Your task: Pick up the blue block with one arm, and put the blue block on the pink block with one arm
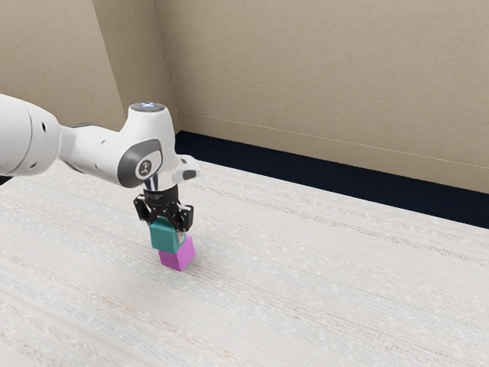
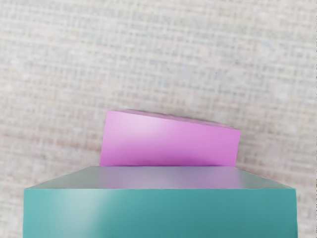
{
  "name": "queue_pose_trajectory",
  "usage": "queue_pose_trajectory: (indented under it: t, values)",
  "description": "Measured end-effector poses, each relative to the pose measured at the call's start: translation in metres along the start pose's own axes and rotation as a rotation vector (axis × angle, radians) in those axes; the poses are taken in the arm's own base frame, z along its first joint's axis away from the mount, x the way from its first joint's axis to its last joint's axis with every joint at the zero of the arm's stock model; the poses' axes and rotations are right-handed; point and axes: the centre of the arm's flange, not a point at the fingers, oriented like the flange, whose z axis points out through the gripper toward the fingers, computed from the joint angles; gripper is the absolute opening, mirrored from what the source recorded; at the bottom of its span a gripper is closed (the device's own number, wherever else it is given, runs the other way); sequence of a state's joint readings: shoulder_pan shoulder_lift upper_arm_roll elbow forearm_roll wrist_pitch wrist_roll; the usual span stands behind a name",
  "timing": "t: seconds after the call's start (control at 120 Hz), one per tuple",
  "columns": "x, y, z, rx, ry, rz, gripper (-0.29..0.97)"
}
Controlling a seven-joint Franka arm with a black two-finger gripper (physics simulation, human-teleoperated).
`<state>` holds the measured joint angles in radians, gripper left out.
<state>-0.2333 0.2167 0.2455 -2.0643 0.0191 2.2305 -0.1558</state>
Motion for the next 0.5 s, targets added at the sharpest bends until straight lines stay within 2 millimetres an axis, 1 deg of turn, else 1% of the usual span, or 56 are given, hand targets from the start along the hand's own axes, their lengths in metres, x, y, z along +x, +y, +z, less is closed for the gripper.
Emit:
queue_pose_trajectory:
  t: [0.192,0.35,0.5]
  values:
    - [0.0021,0.0001,0.0001,-0.016,0.015,-0.012,0.38]
    - [0.0044,-0.0066,0.0,-0.02,0.025,-0.029,0.38]
    - [0.0066,-0.0055,0.0034,-0.028,0.033,-0.035,0.38]
